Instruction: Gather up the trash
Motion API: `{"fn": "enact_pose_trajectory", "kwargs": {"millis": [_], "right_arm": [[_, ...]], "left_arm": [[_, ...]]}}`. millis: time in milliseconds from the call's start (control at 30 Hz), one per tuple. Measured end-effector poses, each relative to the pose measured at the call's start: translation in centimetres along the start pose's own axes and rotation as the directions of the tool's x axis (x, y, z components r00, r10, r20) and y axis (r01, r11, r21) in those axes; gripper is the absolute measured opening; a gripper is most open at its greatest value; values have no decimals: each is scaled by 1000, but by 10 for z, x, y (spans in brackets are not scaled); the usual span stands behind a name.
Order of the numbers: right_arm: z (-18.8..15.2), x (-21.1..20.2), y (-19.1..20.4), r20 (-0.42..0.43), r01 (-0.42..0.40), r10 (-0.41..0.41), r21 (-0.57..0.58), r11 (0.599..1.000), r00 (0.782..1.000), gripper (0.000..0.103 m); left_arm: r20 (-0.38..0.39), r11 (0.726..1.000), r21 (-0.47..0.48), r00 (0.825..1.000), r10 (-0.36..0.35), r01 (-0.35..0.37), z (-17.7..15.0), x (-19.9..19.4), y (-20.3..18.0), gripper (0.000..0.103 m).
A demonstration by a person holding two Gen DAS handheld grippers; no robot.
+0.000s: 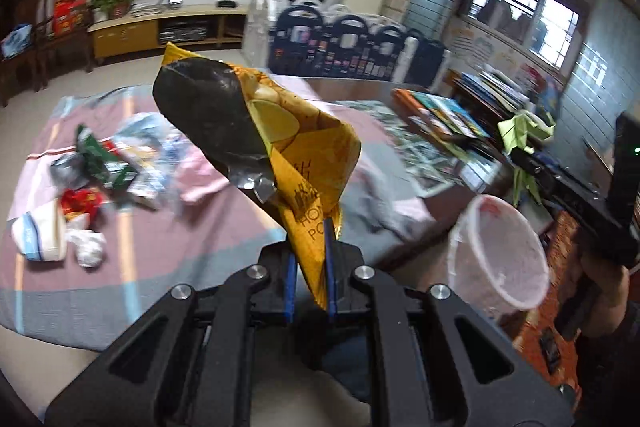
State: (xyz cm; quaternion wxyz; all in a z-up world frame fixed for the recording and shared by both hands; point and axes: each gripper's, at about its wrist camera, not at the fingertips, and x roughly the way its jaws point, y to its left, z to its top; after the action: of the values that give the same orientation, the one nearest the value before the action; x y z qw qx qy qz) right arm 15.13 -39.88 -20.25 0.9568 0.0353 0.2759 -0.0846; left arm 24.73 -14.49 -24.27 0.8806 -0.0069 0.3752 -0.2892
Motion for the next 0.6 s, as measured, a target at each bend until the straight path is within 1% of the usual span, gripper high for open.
{"fn": "enact_pose_trajectory", "kwargs": {"millis": [33,100,167,200,233,267,300,333,367,400,433,467,500,533,567,600], "right_arm": [[-10,-5,-22,-9,50,-49,7,999,999,28],[-29,-7,-58,-42,110,-109,30,993,993,28],[-48,-5,-89,-75,156,-151,69,985,986,33],[-60,1,-107,-107,183,-173,91,979,979,47],[-71,7,-121,-141,198,-182,109,974,973,64],[-79,10,-130,-161,211,-189,128,969,969,67],[-89,9,-144,-179,242,-211,172,955,961,67],[-93,2,-153,-183,258,-221,213,942,958,67],[-97,-8,-161,-168,257,-219,254,932,961,68],[-96,-25,-170,-123,242,-214,310,919,969,71],[-94,-42,-174,-81,242,-228,343,908,970,74],[-91,-55,-177,-49,247,-246,358,901,968,76],[-87,-73,-178,-4,250,-269,375,893,963,79],[-83,-88,-181,34,245,-280,390,888,959,81],[-77,-100,-184,67,235,-285,403,885,956,81],[-71,-112,-184,99,226,-290,413,882,952,82]], "left_arm": [[-6,1000,19,1000,-23,23,0,1,-18,12],[-24,996,44,997,-74,75,-1,5,-50,12],[-56,987,69,989,-140,144,-2,12,-86,12],[-70,983,85,985,-160,166,-3,17,-100,12],[-83,977,104,981,-175,184,-3,21,-115,12],[-101,971,131,977,-189,201,-3,27,-135,13],[-115,966,144,974,-198,213,-3,31,-147,13],[-134,960,156,968,-214,234,-4,37,-161,13],[-158,949,168,958,-240,266,-4,44,-178,13],[-185,935,183,945,-270,303,-4,51,-199,13],[-200,928,192,938,-283,321,-4,56,-210,13],[-229,914,208,925,-302,349,-4,66,-232,13],[-243,906,215,918,-312,364,-6,73,-245,13],[-262,896,219,908,-328,387,-7,80,-260,13],[-284,877,222,889,-359,425,-6,89,-278,13],[-300,861,229,874,-382,455,-7,95,-288,26]]}}
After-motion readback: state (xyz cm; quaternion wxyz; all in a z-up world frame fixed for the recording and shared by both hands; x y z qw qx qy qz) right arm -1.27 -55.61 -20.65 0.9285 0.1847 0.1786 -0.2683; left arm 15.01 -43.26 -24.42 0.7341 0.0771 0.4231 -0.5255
